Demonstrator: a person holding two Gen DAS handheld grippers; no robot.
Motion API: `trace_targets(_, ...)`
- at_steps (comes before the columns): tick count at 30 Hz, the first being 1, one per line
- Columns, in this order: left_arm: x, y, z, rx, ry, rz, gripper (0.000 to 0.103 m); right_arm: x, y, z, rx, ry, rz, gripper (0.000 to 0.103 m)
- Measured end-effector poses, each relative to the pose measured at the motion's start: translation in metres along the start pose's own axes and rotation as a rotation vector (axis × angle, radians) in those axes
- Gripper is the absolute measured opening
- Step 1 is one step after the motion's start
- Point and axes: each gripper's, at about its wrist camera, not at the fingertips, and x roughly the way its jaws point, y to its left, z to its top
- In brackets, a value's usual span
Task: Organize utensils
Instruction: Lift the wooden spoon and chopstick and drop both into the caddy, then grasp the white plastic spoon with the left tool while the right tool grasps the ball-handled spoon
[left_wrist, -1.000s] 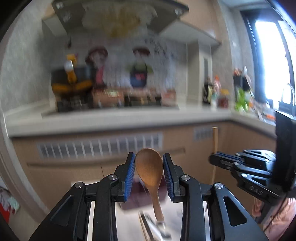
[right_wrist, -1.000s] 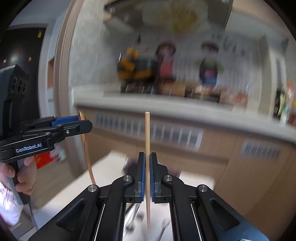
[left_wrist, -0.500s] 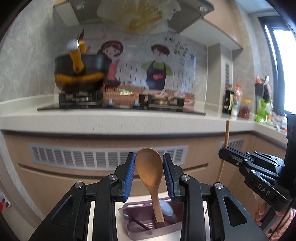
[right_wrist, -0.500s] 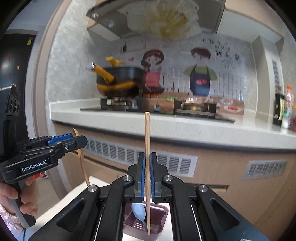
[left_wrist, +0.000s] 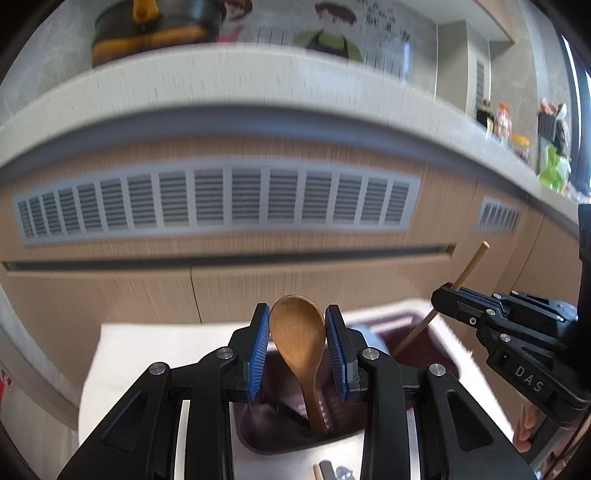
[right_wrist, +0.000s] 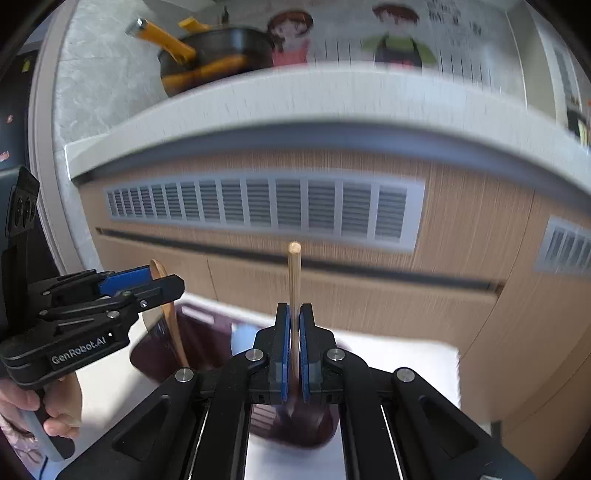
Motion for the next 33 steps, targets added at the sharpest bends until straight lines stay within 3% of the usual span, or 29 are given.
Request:
trace_targets(6,0.019,-0.004,-0.017,-0.007,0.092,-0.016,0.034,0.016,-0.004,-0.012,0.004,0.097,0.015,0.007)
trace_targets(8,0.013,-0.004,-0.015,-0.022,0.088,-0.026,0.036,0.016,-0.003,-0.012,-0.009,0.107,0.008,0.020)
trace_targets(11,-0.014,0.000,-0.007,-0.041,0.051,-0.025,0.046,-0.001,-0.002,-0.008,-0.025,0.086,-0.014,0.040)
trace_targets(19,-0.092,-0.005,-0.015,0.003,-0.009,0.034,0.060,-0.074,-0.002,-0.018,-0.057,0.009,-0.093,0.068)
trace_targets(25,-0.116,-0.009,-0.058,0.014,0.076,0.019,0.060,-0.116,0.009,-0.060,-0.120,0.086,-0.056,0.068)
trace_targets(33,-0.115,-0.018,-0.126,0.002,0.252,-0.001,0.061,-0.111,0.024,-0.149,-0.105,0.326,0.041,0.068)
